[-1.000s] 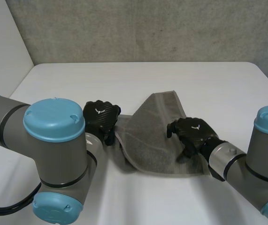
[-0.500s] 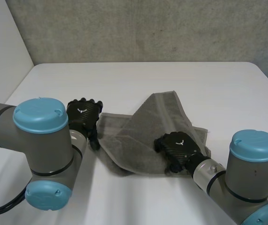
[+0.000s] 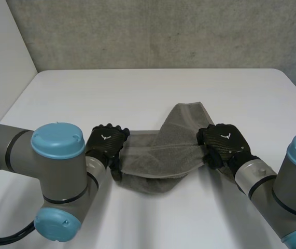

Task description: Fold the towel.

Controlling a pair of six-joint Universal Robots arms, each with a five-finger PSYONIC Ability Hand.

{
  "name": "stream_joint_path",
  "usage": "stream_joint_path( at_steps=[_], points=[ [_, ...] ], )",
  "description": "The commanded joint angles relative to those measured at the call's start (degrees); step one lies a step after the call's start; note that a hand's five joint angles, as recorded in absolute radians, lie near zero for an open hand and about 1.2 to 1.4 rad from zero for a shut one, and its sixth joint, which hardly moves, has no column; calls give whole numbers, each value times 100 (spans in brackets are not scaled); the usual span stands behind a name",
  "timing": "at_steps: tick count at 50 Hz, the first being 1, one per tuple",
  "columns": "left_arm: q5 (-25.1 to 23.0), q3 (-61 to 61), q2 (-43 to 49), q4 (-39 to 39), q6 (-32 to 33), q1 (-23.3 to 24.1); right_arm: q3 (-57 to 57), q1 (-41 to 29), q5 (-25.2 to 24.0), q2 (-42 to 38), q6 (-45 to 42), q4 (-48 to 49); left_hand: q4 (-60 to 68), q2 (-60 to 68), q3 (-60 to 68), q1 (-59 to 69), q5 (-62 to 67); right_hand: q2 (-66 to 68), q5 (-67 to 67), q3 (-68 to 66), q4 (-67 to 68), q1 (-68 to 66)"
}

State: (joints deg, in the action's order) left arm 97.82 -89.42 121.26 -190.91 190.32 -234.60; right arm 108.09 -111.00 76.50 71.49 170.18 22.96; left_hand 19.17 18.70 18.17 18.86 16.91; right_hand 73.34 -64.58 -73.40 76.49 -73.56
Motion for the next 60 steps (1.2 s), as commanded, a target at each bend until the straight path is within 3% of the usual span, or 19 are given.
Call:
stream_joint_path(
  at_steps=[1, 7, 9, 10, 12, 15, 21, 27, 37, 44, 60],
  points=[
    [0, 4, 29, 1, 5, 2, -24, 43, -3, -47, 41, -2, -357, -311, -257, -326, -1131, 666, -542, -660, 351, -644],
    [-167, 4, 46, 80, -188, 19, -24, 34, -3, -56, 41, -11, -273, -227, -173, -242, -1047, 666, -542, -660, 351, -644],
    [-385, 4, 38, 124, -407, 45, -51, 34, 6, -38, 33, -55, -22, 24, 78, 9, -797, -1419, 1544, 1426, -1734, 1442],
    [-386, 4, 38, 124, -408, 45, -51, 34, 6, -38, 32, -55, -21, 26, 79, 11, -795, -1430, 1555, 1437, -1745, 1453],
    [-465, 4, 29, 159, -522, 63, -103, 34, 41, -47, 15, -134, 181, 228, 281, 212, -593, -3038, 3163, 3045, -3353, 3061],
    [-553, 4, 2, 247, -698, 63, -104, 34, 32, -38, -3, -213, 619, 665, 718, 650, -156, -3532, 3656, 3539, -3847, 3554],
    [-553, 13, 2, 379, -804, 81, -77, -54, -29, -12, -3, -345, 2161, 2208, 2261, 2193, 1387, -3516, 3641, 3523, -3831, 3539],
    [-553, 21, 20, 379, -804, 81, 2, -334, -476, 14, 15, -380, 3661, 3707, 3761, 3692, 2887, -3348, 3473, 3355, -3663, 3371],
    [-571, 21, 64, 379, -821, 81, 63, -695, -785, 41, -20, -617, 3461, 3508, 3561, 3493, 2687, -3767, 3892, 3774, -4082, 3789],
    [-650, 39, 187, 370, -830, 81, 63, -906, -829, -3, -38, -626, 2673, 2720, 2773, 2704, 1899, -4088, 4213, 4095, -4403, 4110],
    [-650, 100, 310, 361, -848, 81, -60, -1029, -759, -565, -82, -547, 2570, 2616, 2670, 2601, 1795, -4055, 4179, 4061, -4369, 4077]
  ],
)
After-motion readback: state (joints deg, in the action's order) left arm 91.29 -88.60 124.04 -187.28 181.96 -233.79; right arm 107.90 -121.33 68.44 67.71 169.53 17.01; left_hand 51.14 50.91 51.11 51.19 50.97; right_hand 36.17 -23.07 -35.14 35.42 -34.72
